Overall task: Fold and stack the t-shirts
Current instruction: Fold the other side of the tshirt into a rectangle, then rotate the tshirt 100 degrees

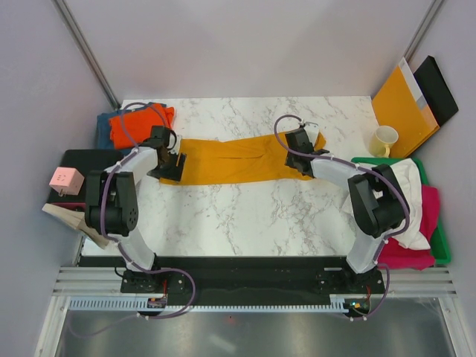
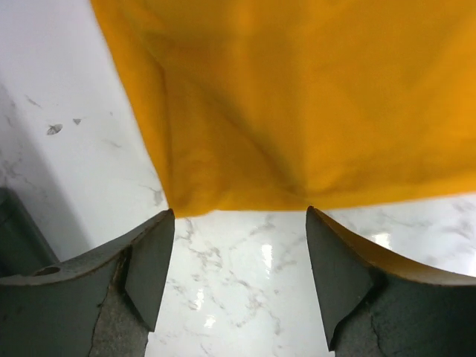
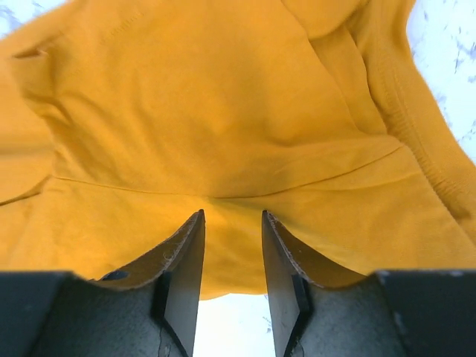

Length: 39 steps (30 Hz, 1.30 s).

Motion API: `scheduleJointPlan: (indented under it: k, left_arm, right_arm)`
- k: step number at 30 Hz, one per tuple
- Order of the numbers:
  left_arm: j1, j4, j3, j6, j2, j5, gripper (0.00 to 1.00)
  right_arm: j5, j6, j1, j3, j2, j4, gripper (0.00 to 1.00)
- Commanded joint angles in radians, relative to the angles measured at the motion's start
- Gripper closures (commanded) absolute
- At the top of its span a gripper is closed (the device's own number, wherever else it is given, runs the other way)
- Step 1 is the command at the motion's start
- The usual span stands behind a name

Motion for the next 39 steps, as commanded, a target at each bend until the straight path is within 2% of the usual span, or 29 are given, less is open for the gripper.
scheduleJointPlan:
  k: [1, 5, 10, 11, 13, 14, 17, 20, 27, 31, 39]
  left_arm:
    - [0.001, -0.012, 0.058, -0.017, -0.148, 0.256, 0.21]
    - [-0.008, -0.021, 0.177, -0.043, -0.096, 0.327, 0.25]
    - [-0.043, -0.065, 0.291, -0.02, 0.036, 0.329, 0.57]
    - [-0.049, -0.078, 0.296, -0.008, 0.071, 0.317, 0.69]
    - [-0.065, -0.092, 0.296, 0.007, 0.106, 0.309, 0.81]
    - [-0.069, -0.099, 0.294, 0.014, 0.12, 0.303, 0.9]
    - [-0.075, -0.108, 0.274, 0.023, 0.168, 0.289, 0.98]
    - [-0.077, -0.125, 0.267, 0.038, 0.2, 0.275, 0.98]
    - [-0.1, -0.219, 0.259, 0.083, 0.255, 0.283, 0.98]
    - [-0.146, -0.306, 0.247, 0.113, 0.294, 0.289, 0.98]
    - [-0.273, -0.339, 0.13, 0.141, 0.248, 0.321, 0.98]
  right_arm:
    - [-0.028, -0.031, 0.0, 0.078, -0.06, 0.029, 0.56]
    - [-0.049, -0.047, 0.0, 0.17, 0.017, -0.007, 0.61]
    - [-0.045, -0.033, -0.003, 0.284, 0.12, -0.096, 0.7]
    - [-0.049, -0.025, -0.005, 0.289, 0.142, -0.099, 0.71]
    - [-0.054, -0.01, -0.011, 0.301, 0.163, -0.109, 0.75]
    - [-0.056, 0.004, -0.012, 0.307, 0.185, -0.114, 0.78]
    - [-0.056, 0.025, -0.02, 0.333, 0.231, -0.151, 0.86]
    - [-0.056, 0.035, -0.027, 0.371, 0.275, -0.198, 0.91]
    - [-0.062, 0.053, -0.06, 0.532, 0.396, -0.341, 0.9]
    - [-0.091, 0.047, -0.087, 0.649, 0.499, -0.436, 0.87]
    - [-0.105, 0.041, -0.116, 0.836, 0.594, -0.524, 0.84]
